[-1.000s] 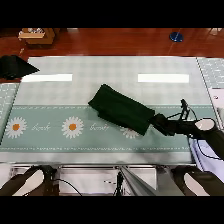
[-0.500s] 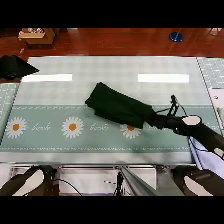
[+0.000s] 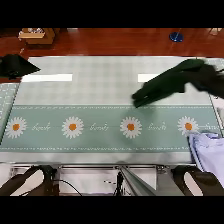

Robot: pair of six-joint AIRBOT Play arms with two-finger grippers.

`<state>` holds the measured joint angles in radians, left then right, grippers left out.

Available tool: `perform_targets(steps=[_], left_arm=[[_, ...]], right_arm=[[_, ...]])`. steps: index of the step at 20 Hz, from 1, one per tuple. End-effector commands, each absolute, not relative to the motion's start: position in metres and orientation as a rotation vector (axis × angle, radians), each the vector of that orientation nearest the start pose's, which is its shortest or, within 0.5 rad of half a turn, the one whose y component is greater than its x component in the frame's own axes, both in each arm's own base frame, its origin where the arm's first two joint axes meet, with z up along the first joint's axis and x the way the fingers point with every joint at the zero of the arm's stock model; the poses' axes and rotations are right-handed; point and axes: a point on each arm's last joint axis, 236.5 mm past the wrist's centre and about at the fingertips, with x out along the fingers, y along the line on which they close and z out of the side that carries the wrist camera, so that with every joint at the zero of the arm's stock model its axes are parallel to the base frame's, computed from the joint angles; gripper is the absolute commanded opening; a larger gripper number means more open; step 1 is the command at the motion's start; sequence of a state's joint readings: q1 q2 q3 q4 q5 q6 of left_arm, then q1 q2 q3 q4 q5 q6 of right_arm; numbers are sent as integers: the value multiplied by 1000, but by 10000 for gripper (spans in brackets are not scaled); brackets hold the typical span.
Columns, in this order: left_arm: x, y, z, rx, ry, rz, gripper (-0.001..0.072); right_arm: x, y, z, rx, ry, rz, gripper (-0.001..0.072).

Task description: Fold the shirts.

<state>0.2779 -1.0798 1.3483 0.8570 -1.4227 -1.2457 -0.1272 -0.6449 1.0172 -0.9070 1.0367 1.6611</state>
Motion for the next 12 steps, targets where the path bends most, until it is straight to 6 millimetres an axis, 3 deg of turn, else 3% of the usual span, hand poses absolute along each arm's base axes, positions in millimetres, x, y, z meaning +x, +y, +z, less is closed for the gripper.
perform_targets(steps=[1,3,6,12], left_arm=[[367,-54,173,-364,962,-473,337],[370,-54,167,-373,979,-473,337],[374,-52,159,-381,999,-475,337],[379,-51,148,-366,1017,-492,337]], right_arm=[[259,8,265,513,667,-21,21],[234,-32,277,470,670,-197,21],[196,-80,275,393,723,-430,21],[143,-140,247,257,940,-709,19]])
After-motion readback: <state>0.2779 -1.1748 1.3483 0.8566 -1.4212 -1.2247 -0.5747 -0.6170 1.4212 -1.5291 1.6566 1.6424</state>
